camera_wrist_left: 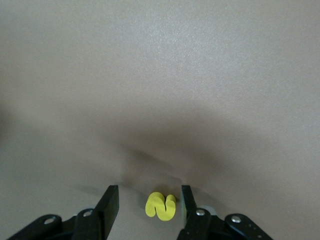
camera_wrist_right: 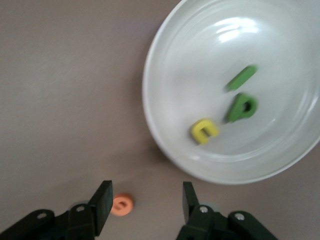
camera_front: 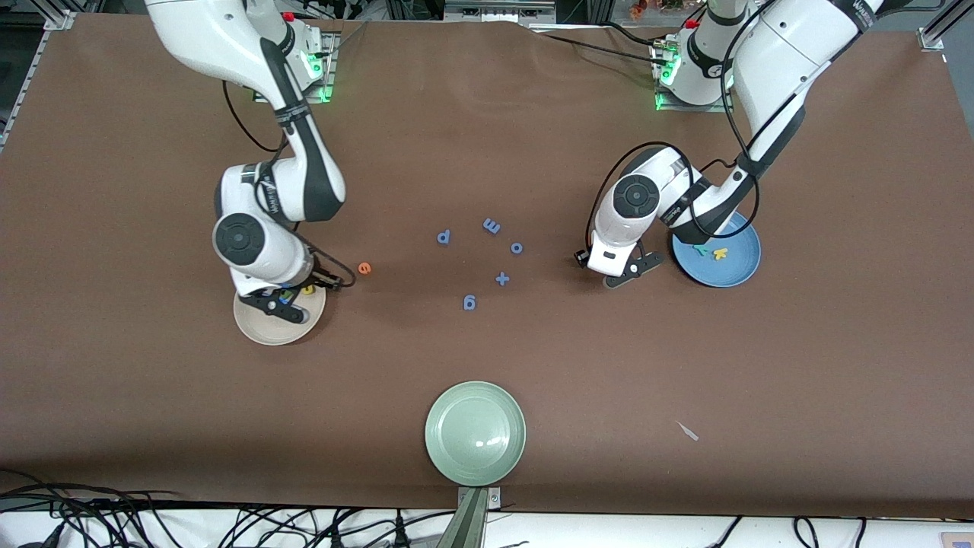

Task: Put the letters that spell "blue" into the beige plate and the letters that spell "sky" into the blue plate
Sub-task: 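Grasp the yellow 2 with the left gripper while the right gripper grasps the orange e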

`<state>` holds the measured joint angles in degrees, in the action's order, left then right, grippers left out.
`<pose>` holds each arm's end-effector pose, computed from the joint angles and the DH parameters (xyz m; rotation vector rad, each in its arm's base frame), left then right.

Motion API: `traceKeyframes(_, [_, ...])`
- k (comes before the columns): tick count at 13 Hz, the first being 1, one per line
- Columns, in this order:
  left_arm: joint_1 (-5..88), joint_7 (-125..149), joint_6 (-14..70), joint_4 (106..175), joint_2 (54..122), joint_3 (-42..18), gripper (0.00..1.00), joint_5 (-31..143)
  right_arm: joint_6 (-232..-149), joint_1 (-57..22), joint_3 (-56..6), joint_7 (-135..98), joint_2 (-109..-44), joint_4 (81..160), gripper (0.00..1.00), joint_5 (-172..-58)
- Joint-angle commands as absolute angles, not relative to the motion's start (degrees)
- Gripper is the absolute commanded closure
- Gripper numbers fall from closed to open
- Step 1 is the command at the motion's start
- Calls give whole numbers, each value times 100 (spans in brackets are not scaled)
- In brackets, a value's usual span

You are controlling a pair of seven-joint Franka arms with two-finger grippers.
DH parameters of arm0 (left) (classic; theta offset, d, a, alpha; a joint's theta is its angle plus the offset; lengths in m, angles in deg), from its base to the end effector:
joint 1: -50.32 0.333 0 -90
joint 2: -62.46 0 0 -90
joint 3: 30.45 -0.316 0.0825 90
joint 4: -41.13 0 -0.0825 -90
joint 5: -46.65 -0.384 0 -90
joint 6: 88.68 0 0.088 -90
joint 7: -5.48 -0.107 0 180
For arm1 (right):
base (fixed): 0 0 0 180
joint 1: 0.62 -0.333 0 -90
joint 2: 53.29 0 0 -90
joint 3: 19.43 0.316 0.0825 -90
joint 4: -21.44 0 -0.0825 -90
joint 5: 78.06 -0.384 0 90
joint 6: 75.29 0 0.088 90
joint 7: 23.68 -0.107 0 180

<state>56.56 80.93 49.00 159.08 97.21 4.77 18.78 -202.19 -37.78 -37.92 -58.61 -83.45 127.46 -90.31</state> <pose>0.5029 -0.2787 0.1759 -2.9914 -0.7509 0.1397 0.5889 0.2179 0.2399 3.0198 -0.6016 -0.1743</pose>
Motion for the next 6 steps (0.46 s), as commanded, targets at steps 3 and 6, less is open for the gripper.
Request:
traceKeyframes(3, [5683,8282,4861,15785,9832,515,44,1695,-20764,-3937,-3446,-6525,-8580,12848,35,-9125])
traceKeyframes(6, [5683,8291,4861,15785,9832,515,52,1721,-20949,-3973,-3446,-6516,-8563,13120,35,-9125])
